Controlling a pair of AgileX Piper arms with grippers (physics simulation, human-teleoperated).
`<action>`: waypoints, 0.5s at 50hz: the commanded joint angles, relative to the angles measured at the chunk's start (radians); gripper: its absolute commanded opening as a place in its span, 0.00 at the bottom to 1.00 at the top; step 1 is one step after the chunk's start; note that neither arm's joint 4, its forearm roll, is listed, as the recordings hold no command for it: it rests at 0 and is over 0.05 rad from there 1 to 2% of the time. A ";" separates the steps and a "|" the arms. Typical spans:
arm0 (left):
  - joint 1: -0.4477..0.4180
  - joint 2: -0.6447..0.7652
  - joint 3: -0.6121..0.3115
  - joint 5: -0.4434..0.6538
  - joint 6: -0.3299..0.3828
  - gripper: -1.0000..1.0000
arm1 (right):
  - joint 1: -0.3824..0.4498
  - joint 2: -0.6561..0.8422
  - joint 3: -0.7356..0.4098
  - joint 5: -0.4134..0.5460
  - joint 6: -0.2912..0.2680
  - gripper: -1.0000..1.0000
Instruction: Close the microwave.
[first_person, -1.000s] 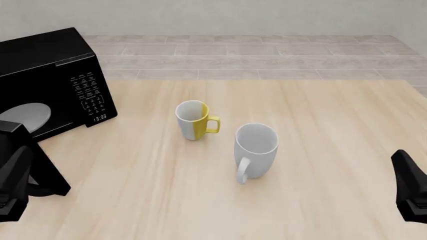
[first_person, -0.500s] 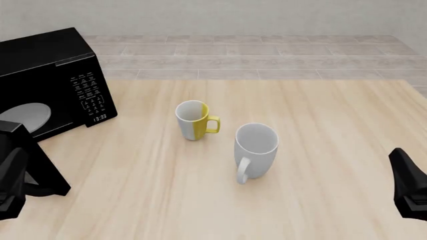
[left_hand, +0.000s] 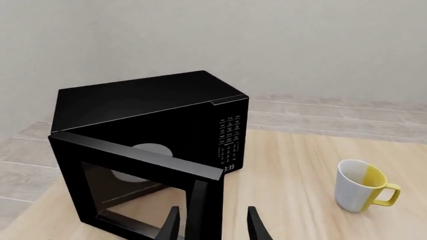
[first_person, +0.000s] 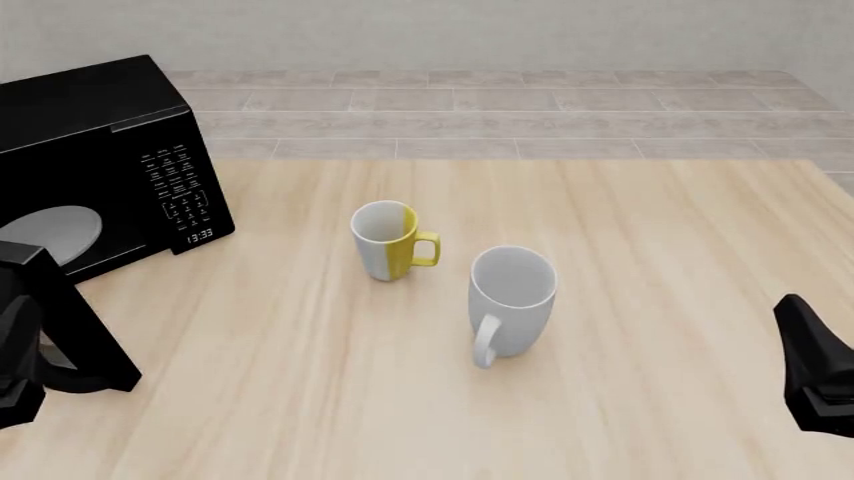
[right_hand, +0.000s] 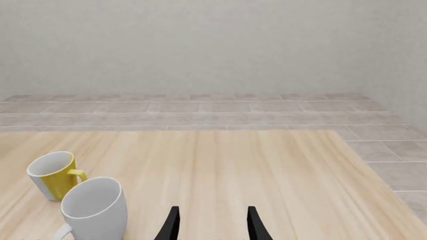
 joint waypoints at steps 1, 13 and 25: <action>0.032 0.289 0.006 -0.249 0.022 1.00 | -0.001 -0.002 0.000 0.010 0.003 1.00; 0.015 0.722 0.000 -0.628 0.031 1.00 | -0.007 -0.029 0.000 0.042 0.008 1.00; 0.005 0.902 -0.008 -0.766 0.031 1.00 | -0.012 -0.028 0.000 0.045 0.010 1.00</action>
